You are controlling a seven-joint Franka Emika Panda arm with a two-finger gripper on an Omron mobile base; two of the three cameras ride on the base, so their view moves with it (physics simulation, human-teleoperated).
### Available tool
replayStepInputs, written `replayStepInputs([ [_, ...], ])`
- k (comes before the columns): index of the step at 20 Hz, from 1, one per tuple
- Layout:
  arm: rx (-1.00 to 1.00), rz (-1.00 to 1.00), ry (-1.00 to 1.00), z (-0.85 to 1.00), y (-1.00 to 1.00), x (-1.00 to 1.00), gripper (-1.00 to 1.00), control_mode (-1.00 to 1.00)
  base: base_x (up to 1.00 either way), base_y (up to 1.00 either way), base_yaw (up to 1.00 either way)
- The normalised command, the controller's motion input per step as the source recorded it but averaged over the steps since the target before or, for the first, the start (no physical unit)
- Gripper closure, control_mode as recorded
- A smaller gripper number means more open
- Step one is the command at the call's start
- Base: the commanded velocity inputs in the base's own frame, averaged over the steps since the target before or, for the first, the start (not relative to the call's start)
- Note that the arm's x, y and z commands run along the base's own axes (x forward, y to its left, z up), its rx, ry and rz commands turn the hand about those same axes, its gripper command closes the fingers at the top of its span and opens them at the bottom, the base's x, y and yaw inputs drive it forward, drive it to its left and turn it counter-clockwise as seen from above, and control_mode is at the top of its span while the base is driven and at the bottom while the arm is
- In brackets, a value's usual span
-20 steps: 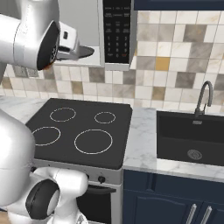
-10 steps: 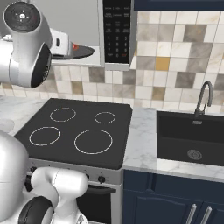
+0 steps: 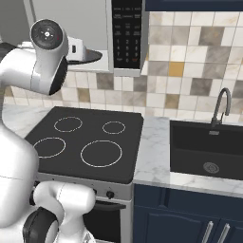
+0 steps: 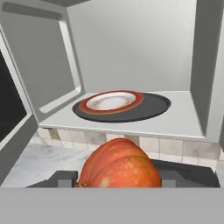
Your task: Pick the squash from the counter and place it in the microwave. Then turn on the microwave.
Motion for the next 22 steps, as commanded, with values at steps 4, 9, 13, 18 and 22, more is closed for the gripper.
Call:
replayStepInputs([
  [4,0.00,0.03,-0.05,0.00,0.14,0.48,1.00,-1.00,0.00,0.00,0.00],
  [9,0.00,0.01,-0.02,0.00,0.03,0.56,1.00,-1.00,0.00,0.00,0.00],
  [13,0.00,0.01,0.00,0.00,0.10,0.55,1.00,-1.00,0.00,0.00,0.00],
  [18,0.00,0.00,0.00,0.00,0.13,0.43,1.00,-1.00,0.00,0.00,0.00],
  [22,0.00,0.00,0.00,0.00,0.20,0.35,1.00,-1.00,0.00,0.00,0.00],
])
